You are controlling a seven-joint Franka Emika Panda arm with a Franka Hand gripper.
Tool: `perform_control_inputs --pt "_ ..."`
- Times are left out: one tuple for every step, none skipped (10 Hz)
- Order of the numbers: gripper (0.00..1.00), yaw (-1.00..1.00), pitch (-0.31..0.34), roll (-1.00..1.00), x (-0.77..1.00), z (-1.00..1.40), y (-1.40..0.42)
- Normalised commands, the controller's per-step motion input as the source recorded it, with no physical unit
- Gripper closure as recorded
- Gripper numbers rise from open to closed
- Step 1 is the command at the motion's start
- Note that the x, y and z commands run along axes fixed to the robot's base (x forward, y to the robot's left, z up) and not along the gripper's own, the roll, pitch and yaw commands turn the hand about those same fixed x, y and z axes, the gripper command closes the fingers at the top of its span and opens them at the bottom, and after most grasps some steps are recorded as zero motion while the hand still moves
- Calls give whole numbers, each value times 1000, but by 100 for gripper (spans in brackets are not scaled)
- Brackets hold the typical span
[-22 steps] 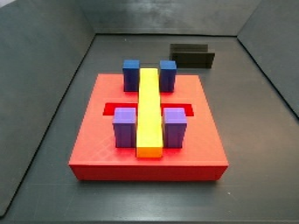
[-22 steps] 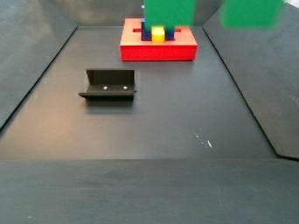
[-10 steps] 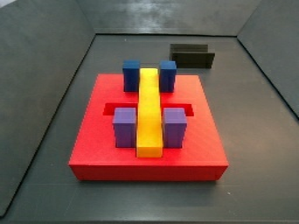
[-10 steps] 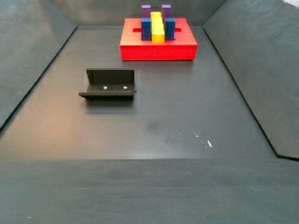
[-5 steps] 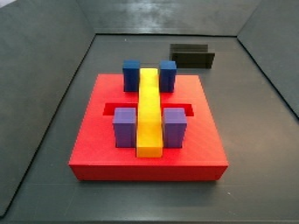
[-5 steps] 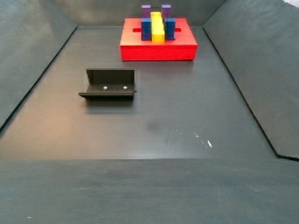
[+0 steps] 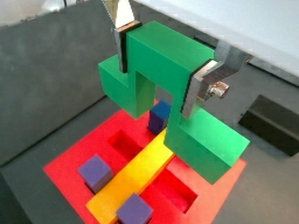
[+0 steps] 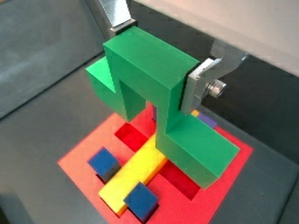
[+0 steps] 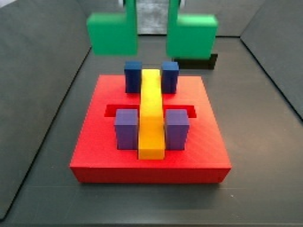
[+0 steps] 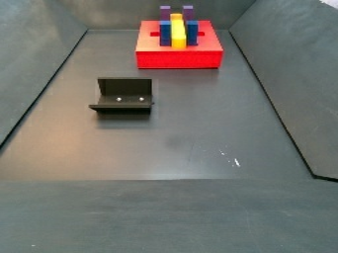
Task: Pick up the green object. Move up. Move to above the board. Insert the green object.
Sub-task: Insert the green object.
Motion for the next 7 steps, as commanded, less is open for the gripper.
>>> perform_control_inputs --pt "100 200 -143 74 0 -629 -140" --pt "100 271 -116 111 60 -600 -140" --pt "100 306 -96 117 40 -554 -114" --pt "100 329 -91 101 9 -451 -80" --pt "100 311 -61 100 14 -320 -120" --pt "100 257 -44 136 0 -300 -131" --pt "100 169 -36 160 0 -309 -154"
